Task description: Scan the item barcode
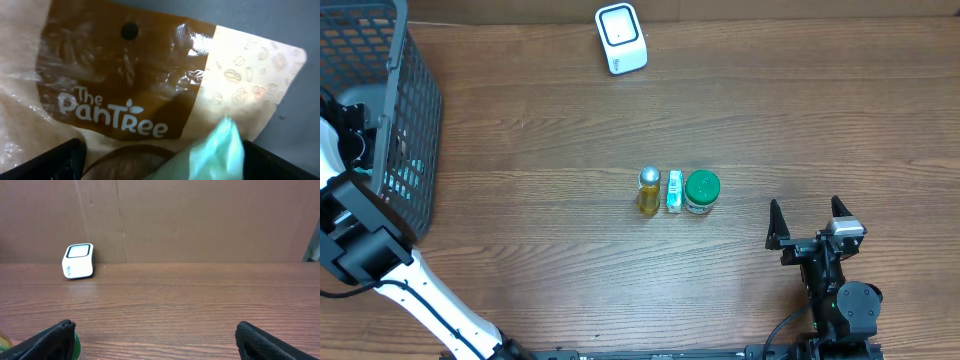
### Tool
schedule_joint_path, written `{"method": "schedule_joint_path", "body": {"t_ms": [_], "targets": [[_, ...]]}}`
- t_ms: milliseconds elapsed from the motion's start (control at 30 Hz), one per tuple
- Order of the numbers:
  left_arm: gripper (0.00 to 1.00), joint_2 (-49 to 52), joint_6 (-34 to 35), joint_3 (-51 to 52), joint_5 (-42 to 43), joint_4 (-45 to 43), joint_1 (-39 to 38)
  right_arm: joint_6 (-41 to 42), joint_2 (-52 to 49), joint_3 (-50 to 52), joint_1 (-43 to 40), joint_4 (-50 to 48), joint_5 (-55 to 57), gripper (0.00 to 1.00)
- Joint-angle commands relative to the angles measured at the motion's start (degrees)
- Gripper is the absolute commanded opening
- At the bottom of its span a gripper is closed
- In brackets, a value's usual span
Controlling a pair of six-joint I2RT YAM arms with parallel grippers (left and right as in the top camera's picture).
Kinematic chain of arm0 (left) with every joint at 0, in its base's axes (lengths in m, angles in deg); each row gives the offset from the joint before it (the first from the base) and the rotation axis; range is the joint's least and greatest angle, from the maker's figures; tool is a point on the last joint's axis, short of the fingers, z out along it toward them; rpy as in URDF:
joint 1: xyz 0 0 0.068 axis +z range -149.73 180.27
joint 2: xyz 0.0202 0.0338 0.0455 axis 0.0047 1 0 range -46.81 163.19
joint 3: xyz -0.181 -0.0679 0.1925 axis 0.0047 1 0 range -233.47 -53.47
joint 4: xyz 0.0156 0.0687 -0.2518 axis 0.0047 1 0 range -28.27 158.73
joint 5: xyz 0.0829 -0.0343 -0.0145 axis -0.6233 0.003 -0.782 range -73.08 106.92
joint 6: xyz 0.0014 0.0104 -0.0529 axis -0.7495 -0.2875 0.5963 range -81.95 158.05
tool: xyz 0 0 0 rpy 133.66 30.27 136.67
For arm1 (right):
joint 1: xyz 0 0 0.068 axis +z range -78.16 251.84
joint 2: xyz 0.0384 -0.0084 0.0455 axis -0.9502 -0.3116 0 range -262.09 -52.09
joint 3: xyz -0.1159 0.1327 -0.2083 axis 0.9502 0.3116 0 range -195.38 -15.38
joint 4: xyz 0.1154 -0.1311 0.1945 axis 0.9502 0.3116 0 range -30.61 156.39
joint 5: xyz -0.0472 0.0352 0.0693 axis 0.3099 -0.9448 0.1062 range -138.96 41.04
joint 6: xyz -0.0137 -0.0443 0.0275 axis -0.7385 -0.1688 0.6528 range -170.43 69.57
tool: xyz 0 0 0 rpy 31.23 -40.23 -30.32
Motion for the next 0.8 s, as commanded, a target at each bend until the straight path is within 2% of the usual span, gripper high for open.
{"method": "schedule_joint_path", "body": {"t_ms": [0, 100, 333, 567, 767], "targets": [[1.00, 1.9, -1.4, 6.6, -3.0, -1.9, 0.1, 0.2, 0.7, 0.6, 0.3, -0.3, 0.0, 1.00], [1.00, 1.9, -1.3, 12.2, -5.8, -5.7, 0.1, 0.2, 0.7, 0.6, 0.3, -0.3, 0.0, 1.00], [1.00, 1.9, -2.1, 20.9, -4.9, -12.1, -0.2, 0.2, 0.7, 0.6, 0.3, -0.3, 0.0, 1.00], [0.99, 1.7, -4.6, 20.4, 6.6, -11.9, 0.0, 0.2, 0.7, 0.6, 0.3, -0.3, 0.0, 1.00], [0.99, 1.7, -4.1, 15.2, 11.8, -8.6, 0.0, 0.2, 0.7, 0.6, 0.3, -0.3, 0.0, 1.00]]}}
